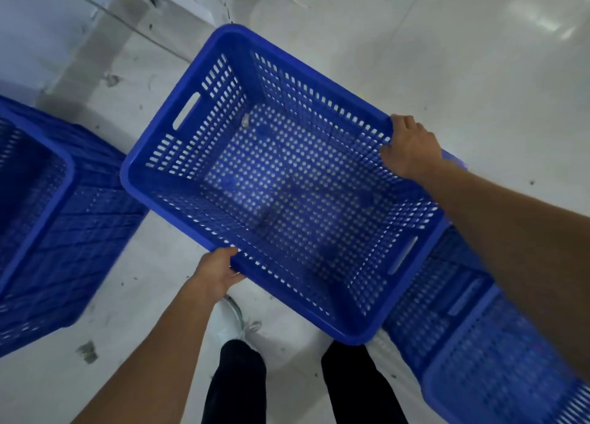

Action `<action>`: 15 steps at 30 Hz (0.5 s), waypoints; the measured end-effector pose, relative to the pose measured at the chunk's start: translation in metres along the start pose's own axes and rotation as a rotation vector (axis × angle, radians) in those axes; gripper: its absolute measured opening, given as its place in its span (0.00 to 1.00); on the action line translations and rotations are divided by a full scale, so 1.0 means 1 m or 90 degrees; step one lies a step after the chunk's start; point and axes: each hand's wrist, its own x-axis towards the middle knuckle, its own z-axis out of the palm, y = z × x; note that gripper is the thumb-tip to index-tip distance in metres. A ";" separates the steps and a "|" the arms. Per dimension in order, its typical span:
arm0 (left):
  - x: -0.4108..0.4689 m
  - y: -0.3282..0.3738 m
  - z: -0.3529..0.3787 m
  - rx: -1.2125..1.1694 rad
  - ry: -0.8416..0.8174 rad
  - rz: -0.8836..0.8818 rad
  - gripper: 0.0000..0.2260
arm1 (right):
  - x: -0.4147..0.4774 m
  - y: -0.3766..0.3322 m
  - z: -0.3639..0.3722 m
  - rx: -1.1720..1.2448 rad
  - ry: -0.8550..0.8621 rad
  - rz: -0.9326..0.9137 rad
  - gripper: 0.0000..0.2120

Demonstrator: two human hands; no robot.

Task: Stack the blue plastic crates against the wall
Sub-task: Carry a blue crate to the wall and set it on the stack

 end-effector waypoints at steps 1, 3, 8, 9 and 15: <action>0.003 0.001 -0.002 -0.014 -0.012 -0.010 0.06 | 0.003 -0.001 -0.001 -0.007 -0.006 0.007 0.28; 0.015 0.000 -0.007 -0.043 -0.026 -0.024 0.09 | 0.011 -0.003 0.000 0.002 -0.013 0.016 0.27; 0.031 0.002 -0.007 -0.109 -0.027 -0.058 0.10 | 0.032 -0.010 -0.007 0.039 -0.006 0.040 0.24; 0.035 0.003 -0.007 -0.116 -0.020 -0.058 0.09 | 0.034 -0.011 -0.009 0.045 0.001 0.051 0.24; 0.028 -0.001 -0.017 -0.118 -0.014 -0.043 0.10 | 0.024 -0.015 -0.011 0.151 0.016 0.109 0.18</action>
